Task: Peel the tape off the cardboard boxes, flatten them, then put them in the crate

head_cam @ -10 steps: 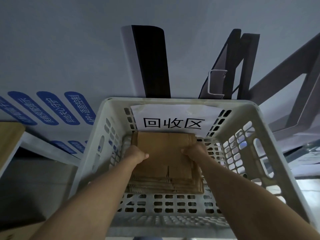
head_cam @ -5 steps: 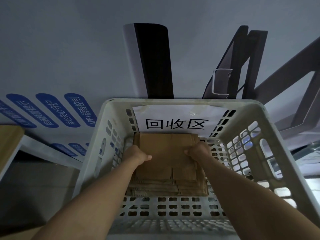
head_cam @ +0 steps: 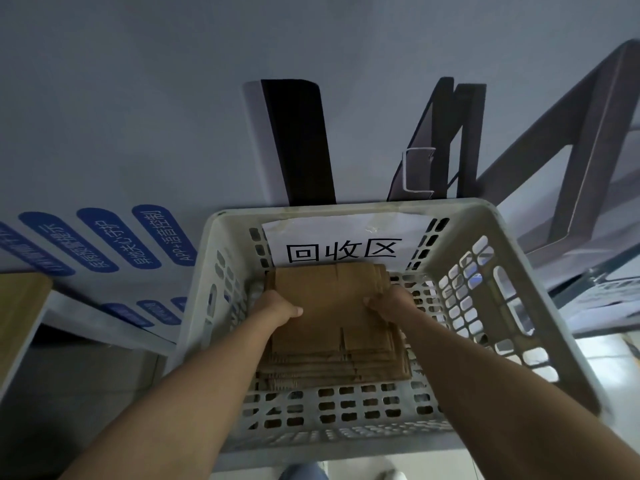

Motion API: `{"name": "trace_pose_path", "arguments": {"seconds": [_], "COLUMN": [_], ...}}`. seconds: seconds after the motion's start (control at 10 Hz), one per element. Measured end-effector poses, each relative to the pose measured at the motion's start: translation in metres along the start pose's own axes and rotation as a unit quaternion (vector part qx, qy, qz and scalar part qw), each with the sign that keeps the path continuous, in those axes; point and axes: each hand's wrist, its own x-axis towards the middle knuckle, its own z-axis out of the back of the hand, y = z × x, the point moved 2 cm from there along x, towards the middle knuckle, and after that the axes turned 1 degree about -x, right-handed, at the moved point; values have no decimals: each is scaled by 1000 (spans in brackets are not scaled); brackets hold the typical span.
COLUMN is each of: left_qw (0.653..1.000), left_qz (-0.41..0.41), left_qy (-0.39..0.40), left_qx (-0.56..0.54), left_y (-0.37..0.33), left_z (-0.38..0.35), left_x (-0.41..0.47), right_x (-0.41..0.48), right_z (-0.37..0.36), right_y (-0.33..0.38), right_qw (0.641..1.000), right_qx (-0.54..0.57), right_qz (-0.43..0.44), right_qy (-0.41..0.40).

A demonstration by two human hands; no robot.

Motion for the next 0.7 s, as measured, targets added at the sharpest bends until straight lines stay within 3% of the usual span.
{"name": "trace_pose_path", "arguments": {"seconds": [0.3, 0.5, 0.7], "left_qw": [994, 996, 974], "left_qz": [-15, -44, -202], "left_qy": [19, -42, -100], "left_qx": [-105, -61, -14], "left_y": [4, -5, -39], "left_z": [7, 19, 33], "left_x": [-9, -31, -87], "right_x": [-13, -32, -82], "right_z": [4, 27, 72], "right_y": [12, 19, 51], "right_qw": [999, 995, 984], "right_qx": [-51, -86, -120], "right_qz": [12, 51, 128], "right_qy": [-7, -24, -39]}}
